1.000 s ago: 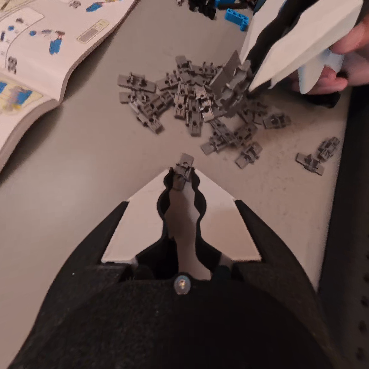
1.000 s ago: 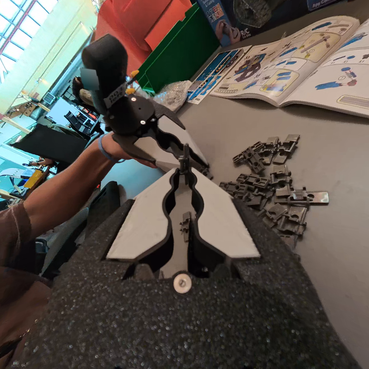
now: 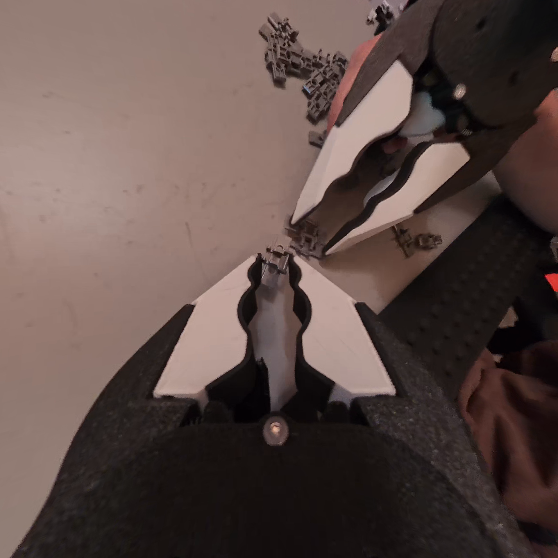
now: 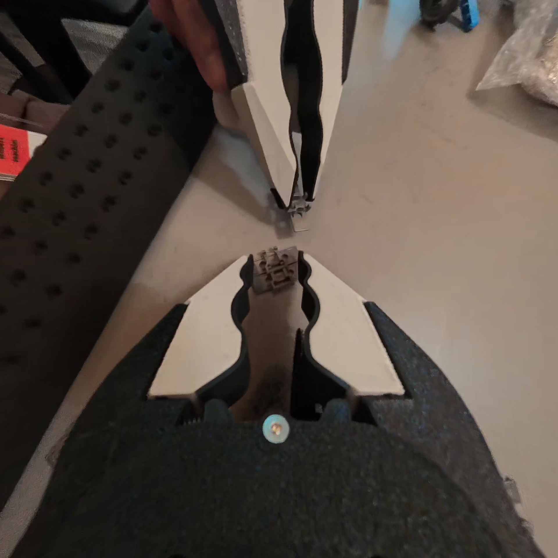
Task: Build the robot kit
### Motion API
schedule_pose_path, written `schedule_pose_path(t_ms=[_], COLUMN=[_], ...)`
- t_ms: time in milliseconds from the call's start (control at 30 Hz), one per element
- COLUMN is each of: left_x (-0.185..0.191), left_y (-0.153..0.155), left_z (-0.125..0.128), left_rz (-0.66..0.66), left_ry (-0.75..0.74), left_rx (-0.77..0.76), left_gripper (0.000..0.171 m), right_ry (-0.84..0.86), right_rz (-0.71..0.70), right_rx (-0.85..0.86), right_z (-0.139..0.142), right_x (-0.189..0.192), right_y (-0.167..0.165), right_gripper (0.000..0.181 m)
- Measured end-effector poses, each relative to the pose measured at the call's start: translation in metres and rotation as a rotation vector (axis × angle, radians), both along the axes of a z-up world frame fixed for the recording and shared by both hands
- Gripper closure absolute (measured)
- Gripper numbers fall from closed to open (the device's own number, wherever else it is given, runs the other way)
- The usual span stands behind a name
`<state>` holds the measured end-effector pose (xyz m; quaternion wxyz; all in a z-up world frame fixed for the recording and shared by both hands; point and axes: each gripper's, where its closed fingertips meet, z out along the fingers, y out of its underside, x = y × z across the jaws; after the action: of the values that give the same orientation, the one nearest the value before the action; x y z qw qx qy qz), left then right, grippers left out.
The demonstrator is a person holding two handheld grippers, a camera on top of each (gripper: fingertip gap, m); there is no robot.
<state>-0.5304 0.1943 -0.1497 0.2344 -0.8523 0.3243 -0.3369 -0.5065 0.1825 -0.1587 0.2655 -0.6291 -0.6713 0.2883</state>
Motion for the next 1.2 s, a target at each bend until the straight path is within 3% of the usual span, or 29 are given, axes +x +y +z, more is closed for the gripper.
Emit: schedule_pose_path(t_ms=[133, 233, 267, 400, 500, 667, 867, 1033, 1133, 1200], left_x=[-0.005, -0.004, -0.001, 0.013, 0.022, 0.026, 0.031, 0.027, 0.024, 0.025], left_y=[0.017, 0.028, 0.029, 0.033, 0.034, 0.035, 0.033, 0.039, 0.038, 0.035], left_z=[0.004, 0.011, 0.010, 0.008, 0.008, 0.013, 0.022, 0.026, 0.027, 0.028], left_rz=[0.110, 0.221, 0.230, 0.241, 0.233, 0.251, 0.301, 0.357, 0.357, 0.341], left_ry=[0.048, 0.013, 0.002, -0.038, -0.079, -0.167, -0.312, -0.367, -0.383, -0.385], left_rx=[0.122, 0.149, 0.131, 0.077, 0.028, -0.026, -0.114, -0.128, -0.141, -0.148], left_gripper=[0.154, 0.155, 0.154, 0.154, 0.155, 0.155, 0.155, 0.156, 0.156, 0.158], right_ry=[-0.085, -0.054, -0.019, 0.105, 0.175, 0.067, 0.057, 0.034, 0.015, 0.023], right_rz=[-0.162, -0.525, -0.576, -0.584, -0.571, -0.589, -0.609, -0.699, -0.722, -0.676], right_rx=[-0.097, -0.124, -0.185, -0.212, -0.083, 0.086, 0.187, 0.239, 0.276, 0.256], right_z=[-0.009, -0.008, -0.008, 0.012, 0.025, 0.009, 0.015, 0.017, 0.016, 0.014], right_x=[-0.003, 0.002, 0.000, -0.002, 0.000, -0.003, -0.014, -0.010, -0.002, 0.000], right_y=[0.009, 0.033, 0.029, 0.024, 0.035, 0.043, 0.042, 0.052, 0.059, 0.057], right_gripper=[0.166, 0.166, 0.166, 0.149, 0.144, 0.126, 0.117, 0.129, 0.164, 0.168])
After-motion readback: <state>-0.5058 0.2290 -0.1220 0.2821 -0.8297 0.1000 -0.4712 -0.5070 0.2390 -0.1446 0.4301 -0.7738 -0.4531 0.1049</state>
